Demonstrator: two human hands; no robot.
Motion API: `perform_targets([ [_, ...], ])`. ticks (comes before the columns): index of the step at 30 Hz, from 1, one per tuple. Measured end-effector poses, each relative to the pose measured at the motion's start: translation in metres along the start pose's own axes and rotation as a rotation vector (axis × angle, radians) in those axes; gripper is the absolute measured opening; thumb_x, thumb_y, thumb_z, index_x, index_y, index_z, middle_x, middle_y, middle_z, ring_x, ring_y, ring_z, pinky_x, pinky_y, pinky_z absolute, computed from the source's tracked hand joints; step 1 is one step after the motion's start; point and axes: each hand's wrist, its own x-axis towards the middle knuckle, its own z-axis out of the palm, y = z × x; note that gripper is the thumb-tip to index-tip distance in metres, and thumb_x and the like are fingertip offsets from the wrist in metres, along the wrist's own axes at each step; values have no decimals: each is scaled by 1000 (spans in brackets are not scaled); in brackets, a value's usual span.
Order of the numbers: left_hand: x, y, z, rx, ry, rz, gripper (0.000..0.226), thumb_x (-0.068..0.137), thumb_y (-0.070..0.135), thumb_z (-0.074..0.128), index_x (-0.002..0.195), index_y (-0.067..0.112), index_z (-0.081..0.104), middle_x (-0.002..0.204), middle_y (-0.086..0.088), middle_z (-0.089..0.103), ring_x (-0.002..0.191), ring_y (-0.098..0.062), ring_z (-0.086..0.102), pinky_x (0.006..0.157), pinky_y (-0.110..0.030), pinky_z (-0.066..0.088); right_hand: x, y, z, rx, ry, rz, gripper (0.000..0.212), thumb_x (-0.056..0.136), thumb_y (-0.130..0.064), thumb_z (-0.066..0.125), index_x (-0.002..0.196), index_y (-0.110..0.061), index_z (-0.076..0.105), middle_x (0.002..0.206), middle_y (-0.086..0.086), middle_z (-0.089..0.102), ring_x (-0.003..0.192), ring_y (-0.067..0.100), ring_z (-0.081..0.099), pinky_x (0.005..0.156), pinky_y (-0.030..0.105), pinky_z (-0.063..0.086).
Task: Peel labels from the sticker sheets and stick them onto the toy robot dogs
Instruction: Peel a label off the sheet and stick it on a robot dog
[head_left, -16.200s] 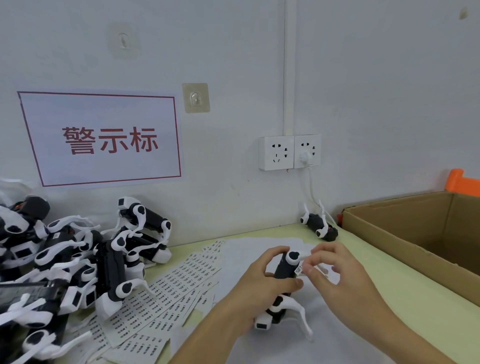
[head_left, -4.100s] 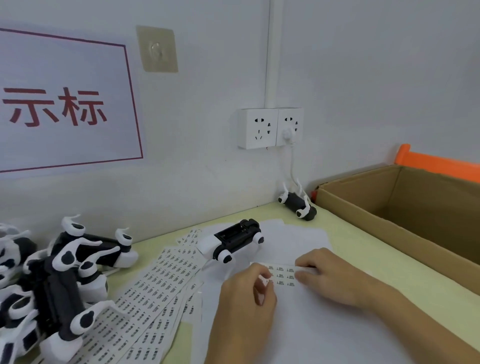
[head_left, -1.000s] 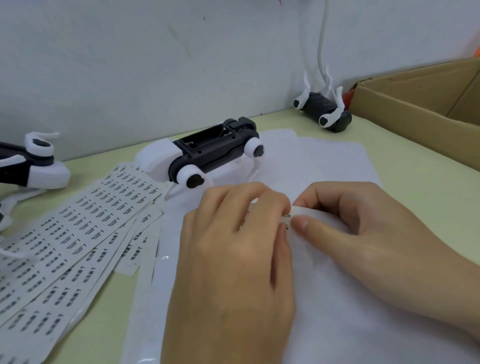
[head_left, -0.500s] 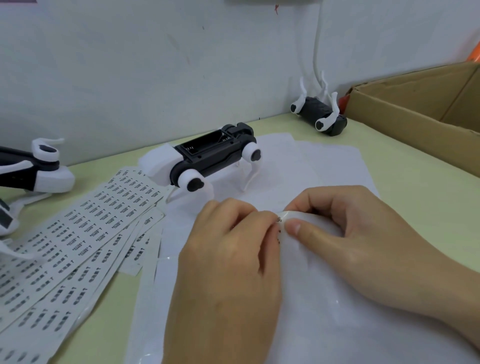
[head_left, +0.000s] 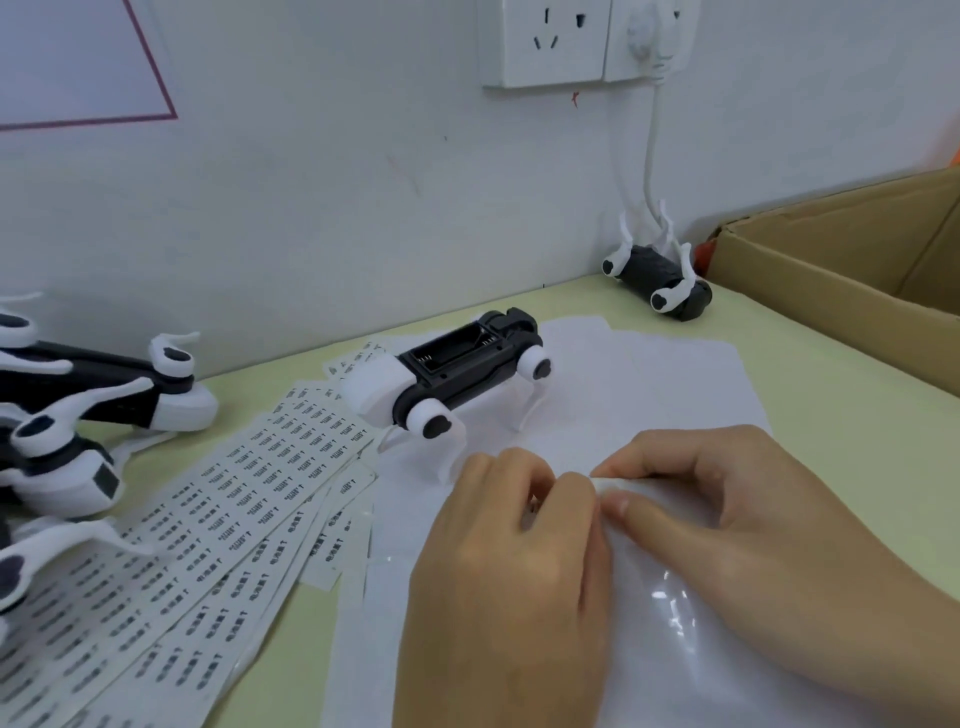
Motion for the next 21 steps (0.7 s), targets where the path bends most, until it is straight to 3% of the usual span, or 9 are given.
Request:
perform_targets([
  [5,1,2,0,74,37,12,18,78,15,60,62,11,67,69,0,57,58,-23,55,45,-29,46,-1,-4,3,-98,53,-41,17,83,-24,62,79,-31,77,81,-24,73,88,-8,66,77,8,43],
  [8,3,2,0,150,31,23,15,65,7,75,58,13,64,65,1,57,55,-22,56,41,-28,43,-2,-6,4,-137,82,-86,15,82,-23,64,78,-31,77,79,-24,72,86,-8,66,77,6,42],
  [14,8,8,-1,321,-142,2,44,29,8,91,49,16,53,54,2,49,45,-20,49,38,-21,26,-2,-4,9,-124,49,-56,17,85,-21,68,78,-31,78,77,-23,73,82,-7,67,73,7,44],
  [21,7,1,4,306,-94,4,36,32,9,83,47,16,51,52,2,48,44,-20,49,38,-21,28,-1,-3,12,-112,53,-14,15,84,-25,68,77,-32,79,76,-23,73,81,-9,67,74,8,45],
])
